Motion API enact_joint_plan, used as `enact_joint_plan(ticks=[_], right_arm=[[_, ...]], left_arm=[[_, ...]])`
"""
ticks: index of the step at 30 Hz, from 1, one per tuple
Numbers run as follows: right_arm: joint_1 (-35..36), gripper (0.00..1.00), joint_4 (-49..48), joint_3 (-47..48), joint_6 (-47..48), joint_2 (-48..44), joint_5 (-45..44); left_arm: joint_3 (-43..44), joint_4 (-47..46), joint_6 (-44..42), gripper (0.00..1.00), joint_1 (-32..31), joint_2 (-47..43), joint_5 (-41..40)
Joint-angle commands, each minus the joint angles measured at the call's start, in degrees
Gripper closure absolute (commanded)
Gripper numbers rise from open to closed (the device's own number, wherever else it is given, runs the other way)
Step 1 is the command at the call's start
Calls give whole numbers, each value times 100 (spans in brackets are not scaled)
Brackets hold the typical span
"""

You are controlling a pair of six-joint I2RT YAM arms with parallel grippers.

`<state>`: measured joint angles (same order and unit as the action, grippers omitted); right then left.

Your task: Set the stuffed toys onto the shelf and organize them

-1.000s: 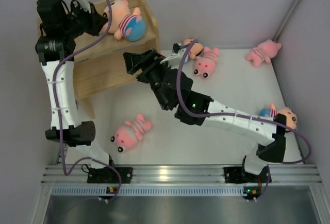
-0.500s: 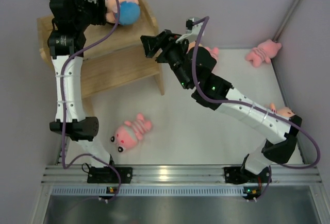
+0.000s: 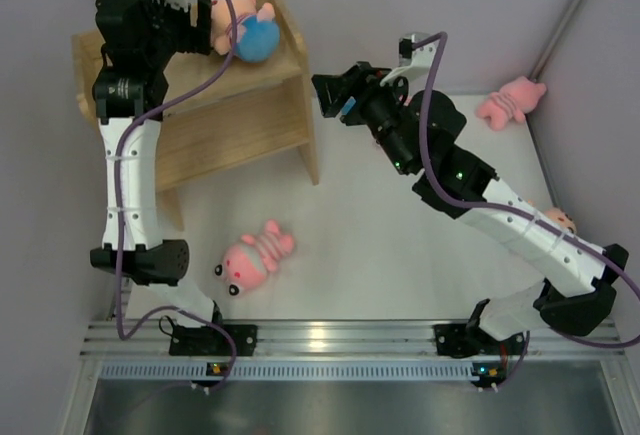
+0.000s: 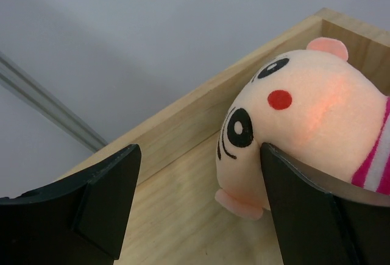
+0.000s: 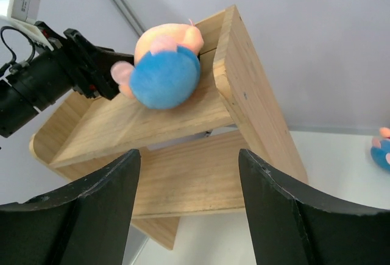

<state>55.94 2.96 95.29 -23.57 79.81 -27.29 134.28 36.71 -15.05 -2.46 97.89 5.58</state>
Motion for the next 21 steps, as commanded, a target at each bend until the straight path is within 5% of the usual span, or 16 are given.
enact_joint_plan(ticks=[1,9,17,21], right_arm=[[-57,34,37,8,134,-124,364],[-48,35,222,-10,37,-194,576],[-48,34,179,-616,90,-624,426],[-57,34,170,-914,99,-774,347]], left_arm=[[-374,3,-235,14,-35,-480,460],[-631,12,-139,13,-35,-1104,759],[-1104,12,186,15,-35,-1992,2980],[-1641,3,335,16,-44,-1993,3098]])
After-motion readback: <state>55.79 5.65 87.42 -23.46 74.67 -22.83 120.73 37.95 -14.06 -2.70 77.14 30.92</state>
